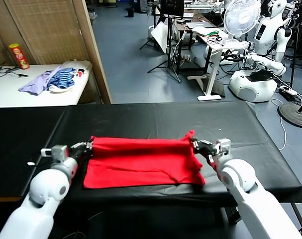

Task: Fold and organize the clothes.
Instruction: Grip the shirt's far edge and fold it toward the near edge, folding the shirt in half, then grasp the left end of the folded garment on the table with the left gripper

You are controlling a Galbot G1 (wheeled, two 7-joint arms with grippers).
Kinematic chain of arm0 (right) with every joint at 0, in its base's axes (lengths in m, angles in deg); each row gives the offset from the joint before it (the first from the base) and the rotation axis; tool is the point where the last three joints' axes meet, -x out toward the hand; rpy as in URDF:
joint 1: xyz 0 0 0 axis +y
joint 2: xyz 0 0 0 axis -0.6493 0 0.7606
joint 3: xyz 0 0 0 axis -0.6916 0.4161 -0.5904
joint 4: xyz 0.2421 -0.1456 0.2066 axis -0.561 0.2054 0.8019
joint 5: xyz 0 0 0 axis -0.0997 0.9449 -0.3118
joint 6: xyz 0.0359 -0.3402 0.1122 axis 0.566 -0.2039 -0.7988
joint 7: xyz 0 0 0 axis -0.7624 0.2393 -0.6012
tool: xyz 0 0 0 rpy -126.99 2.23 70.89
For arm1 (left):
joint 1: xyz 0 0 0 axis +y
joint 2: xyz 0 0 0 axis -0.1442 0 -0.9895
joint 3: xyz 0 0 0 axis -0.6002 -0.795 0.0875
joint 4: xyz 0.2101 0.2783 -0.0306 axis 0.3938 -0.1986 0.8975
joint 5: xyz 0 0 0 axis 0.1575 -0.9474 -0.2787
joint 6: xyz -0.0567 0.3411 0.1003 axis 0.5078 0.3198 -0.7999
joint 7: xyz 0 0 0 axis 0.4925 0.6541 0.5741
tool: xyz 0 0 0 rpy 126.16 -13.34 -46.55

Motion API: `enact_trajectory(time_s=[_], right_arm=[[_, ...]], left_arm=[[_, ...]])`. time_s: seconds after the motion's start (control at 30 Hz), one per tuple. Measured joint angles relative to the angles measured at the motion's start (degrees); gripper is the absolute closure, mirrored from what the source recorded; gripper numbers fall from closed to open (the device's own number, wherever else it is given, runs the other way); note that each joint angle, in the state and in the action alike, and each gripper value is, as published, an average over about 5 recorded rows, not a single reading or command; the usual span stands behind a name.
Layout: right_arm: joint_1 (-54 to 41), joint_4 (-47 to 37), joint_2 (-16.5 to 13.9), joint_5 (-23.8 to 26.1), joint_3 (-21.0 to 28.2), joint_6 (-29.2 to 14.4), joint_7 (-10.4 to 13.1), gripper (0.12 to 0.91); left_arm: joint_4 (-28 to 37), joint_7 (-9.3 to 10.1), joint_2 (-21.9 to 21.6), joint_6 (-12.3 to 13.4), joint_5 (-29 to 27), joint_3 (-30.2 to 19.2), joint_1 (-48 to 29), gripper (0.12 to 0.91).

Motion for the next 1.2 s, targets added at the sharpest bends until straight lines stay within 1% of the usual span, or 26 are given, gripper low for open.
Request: enact_trajectory(time_s=[0.1, 0.23, 0.27, 0.33, 0.37, 0.4, 0.43, 0.47, 0.5, 0.6, 0.63, 0.67, 0.7, 0.77, 0.8, 0.87, 1.0, 1.2], right_arm=[[2.16, 0.97, 0.17, 0.88, -0.38, 0.52, -0.19, 0.902], [4.19, 2.12, 0.2, 0.78, -1.36, 0.59, -0.47, 0.891], [4.57, 2.41, 0.17, 0.74, -1.68, 0.51, -0.52, 0.87], [5.26, 3.03, 0.11, 0.64, -2.44, 0.28, -0.66, 0.793], [5.55, 3.37, 0.09, 0.55, -2.92, 0.1, -0.73, 0.744], [5.78, 3.72, 0.11, 0.42, -3.45, -0.11, -0.78, 0.678], [5.93, 4.05, 0.16, 0.27, -4.02, -0.36, -0.82, 0.628], [6.01, 4.32, 0.26, 0.1, -4.62, -0.68, -0.81, 0.577], [6.0, 4.5, 0.42, -0.03, -5.22, -1.07, -0.71, 0.51], [5.37, 4.31, 1.33, 0.28, -6.44, -2.85, 0.4, 0.352], [5.04, 4.05, 1.74, 0.62, -6.61, -3.48, 0.92, 0.31], [4.63, 3.66, 2.22, 1.14, -6.64, -4.12, 1.39, 0.282], [4.17, 3.17, 2.75, 1.78, -6.54, -4.67, 1.73, 0.252], [3.14, 1.97, 3.86, 3.29, -6.07, -5.42, 2.02, 0.235], [2.53, 1.21, 4.48, 4.19, -5.68, -5.72, 2.03, 0.23], [1.25, -0.55, 5.7, 5.84, -4.67, -6.12, 1.92, 0.228], [-1.13, -4.64, 7.84, 8.39, -2.64, -6.66, 1.55, 0.227], [-3.23, -9.85, 10.07, 10.42, -1.15, -7.43, 0.53, 0.227]], left_arm=[[-0.76, -0.21, 0.51, -0.35, -1.79, 0.31, 2.28, 0.903], [-1.78, -0.32, 0.94, -1.06, -3.67, 0.78, 5.06, 0.903], [-2.08, -0.32, 1.01, -1.31, -3.99, 0.93, 5.7, 0.903], [-2.75, -0.29, 1.13, -1.8, -4.41, 1.29, 6.86, 0.901], [-3.13, -0.27, 1.18, -1.98, -4.54, 1.53, 7.4, 0.886], [-3.53, -0.27, 1.22, -2.13, -4.61, 1.79, 7.88, 0.871], [-3.95, -0.27, 1.22, -2.3, -4.65, 2.06, 8.34, 0.84], [-4.38, -0.28, 1.19, -2.46, -4.64, 2.35, 8.78, 0.791], [-4.81, -0.32, 1.14, -2.61, -4.6, 2.64, 9.18, 0.744], [-5.82, -0.47, 0.99, -2.83, -4.37, 3.46, 10.04, 0.576], [-6.0, -0.51, 0.98, -2.8, -4.23, 3.75, 10.13, 0.526], [-6.05, -0.52, 1.04, -2.71, -4.03, 4.01, 10.09, 0.459], [-5.96, -0.49, 1.15, -2.56, -3.77, 4.26, 9.92, 0.408], [-5.5, -0.32, 1.49, -2.07, -3.05, 4.54, 9.26, 0.313], [-5.08, -0.19, 1.73, -1.75, -2.57, 4.54, 8.74, 0.28], [-3.89, 0.05, 2.26, -1.08, -1.7, 4.31, 7.36, 0.245], [-0.6, 0.14, 3.53, -0.17, -0.06, 3.0, 3.54, 0.234], [4.41, -0.18, 5.71, -0.58, 2.22, 0.06, -1.67, 0.232]])
